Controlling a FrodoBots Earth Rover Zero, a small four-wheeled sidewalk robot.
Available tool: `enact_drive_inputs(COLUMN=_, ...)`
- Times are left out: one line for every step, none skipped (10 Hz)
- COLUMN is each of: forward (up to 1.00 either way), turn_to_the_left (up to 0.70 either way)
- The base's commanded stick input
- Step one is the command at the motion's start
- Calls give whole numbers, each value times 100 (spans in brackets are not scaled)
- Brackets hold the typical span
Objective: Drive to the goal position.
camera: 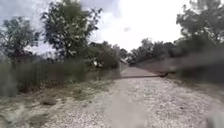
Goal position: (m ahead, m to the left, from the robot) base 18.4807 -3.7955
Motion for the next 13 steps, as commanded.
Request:
enact_drive_inputs(forward=70, turn_to_the_left=-35)
enact_drive_inputs(forward=70, turn_to_the_left=-35)
enact_drive_inputs(forward=70, turn_to_the_left=-34)
enact_drive_inputs(forward=70, turn_to_the_left=-32)
enact_drive_inputs(forward=70, turn_to_the_left=0)
enact_drive_inputs(forward=70, turn_to_the_left=0)
enact_drive_inputs(forward=70, turn_to_the_left=0)
enact_drive_inputs(forward=70, turn_to_the_left=0)
enact_drive_inputs(forward=70, turn_to_the_left=0)
enact_drive_inputs(forward=70, turn_to_the_left=0)
enact_drive_inputs(forward=70, turn_to_the_left=0)
enact_drive_inputs(forward=70, turn_to_the_left=0)
enact_drive_inputs(forward=70, turn_to_the_left=0)
